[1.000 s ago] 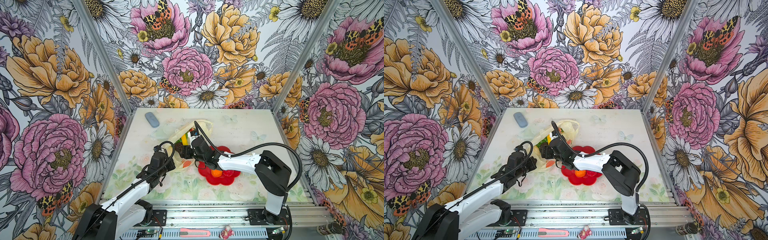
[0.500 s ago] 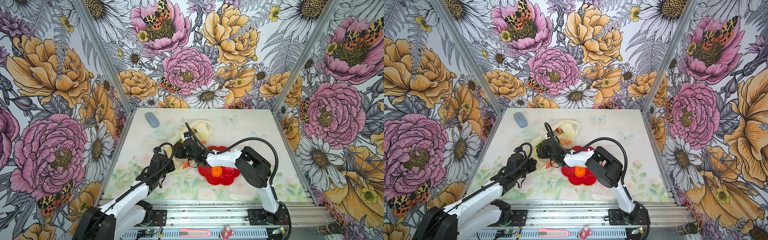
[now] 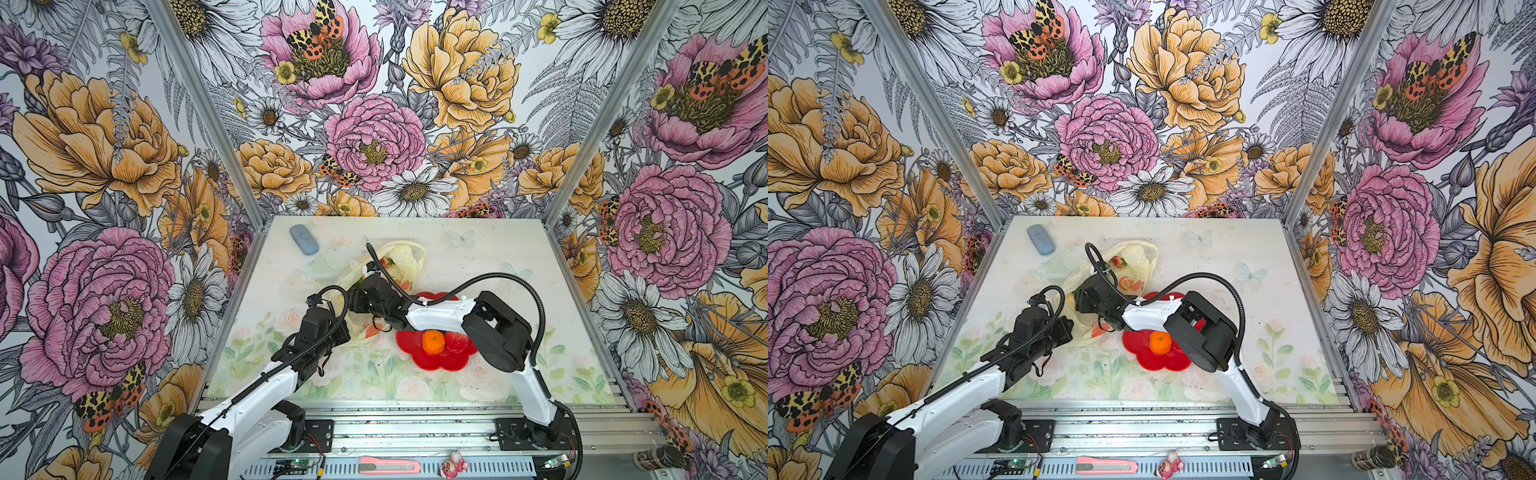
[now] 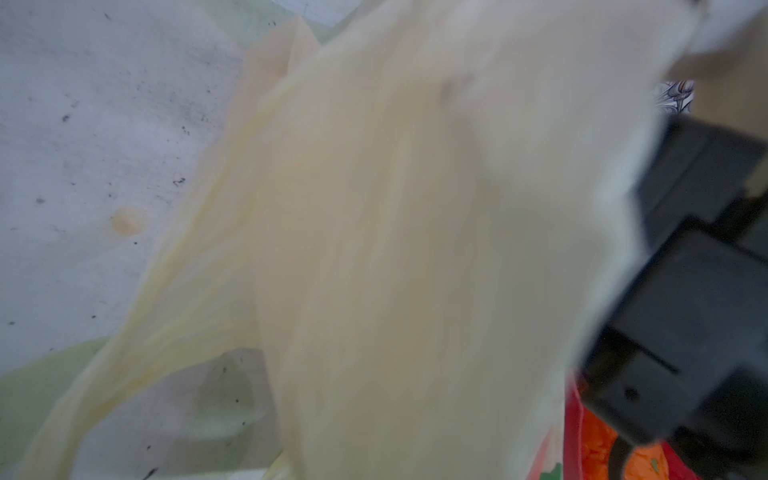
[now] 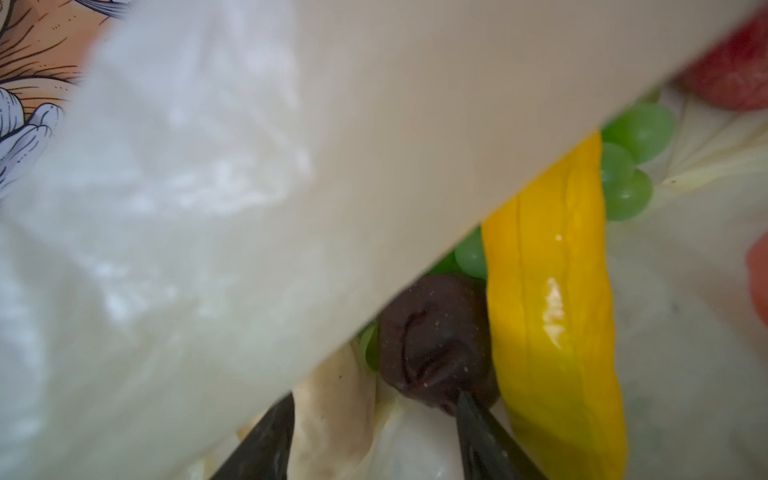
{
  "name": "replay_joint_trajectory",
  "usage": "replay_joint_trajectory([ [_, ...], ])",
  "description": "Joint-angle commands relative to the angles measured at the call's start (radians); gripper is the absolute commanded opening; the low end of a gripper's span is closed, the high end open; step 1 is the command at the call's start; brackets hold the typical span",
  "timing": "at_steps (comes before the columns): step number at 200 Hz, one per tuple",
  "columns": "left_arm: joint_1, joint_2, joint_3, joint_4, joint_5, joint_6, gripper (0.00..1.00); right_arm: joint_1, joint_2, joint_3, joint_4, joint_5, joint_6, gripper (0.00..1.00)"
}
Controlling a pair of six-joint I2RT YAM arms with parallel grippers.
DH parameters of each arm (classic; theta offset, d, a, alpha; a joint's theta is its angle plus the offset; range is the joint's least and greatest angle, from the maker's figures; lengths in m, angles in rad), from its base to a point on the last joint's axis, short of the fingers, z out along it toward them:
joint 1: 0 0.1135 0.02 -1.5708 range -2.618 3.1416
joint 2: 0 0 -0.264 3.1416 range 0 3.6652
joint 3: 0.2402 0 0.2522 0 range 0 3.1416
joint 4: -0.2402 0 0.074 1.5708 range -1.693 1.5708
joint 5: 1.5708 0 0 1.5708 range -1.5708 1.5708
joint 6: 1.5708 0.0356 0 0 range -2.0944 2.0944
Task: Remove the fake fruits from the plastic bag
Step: 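Reach the right gripper into the bag toward the dark brown plum, then close the right gripper on the dark brown plum inside the bag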
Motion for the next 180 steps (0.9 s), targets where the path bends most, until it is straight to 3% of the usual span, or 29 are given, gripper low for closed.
replay_joint_trajectory([
  [1, -0.01, -0.001, -0.018, 0.041, -0.019, -0.016, 0.0, -0.004, 0.038, 0.041, -0.01, 0.049, -0.029, 0.64],
  [86, -0.011, 0.003, -0.02, 0.041, -0.023, -0.015, 0.0, -0.008, 0.051, 0.087, -0.054, 0.161, -0.094, 0.72],
  [180, -0.011, 0.009, -0.017, 0.044, -0.025, -0.013, 0.0, -0.013, 0.139, 0.182, -0.114, 0.136, -0.122, 0.76],
])
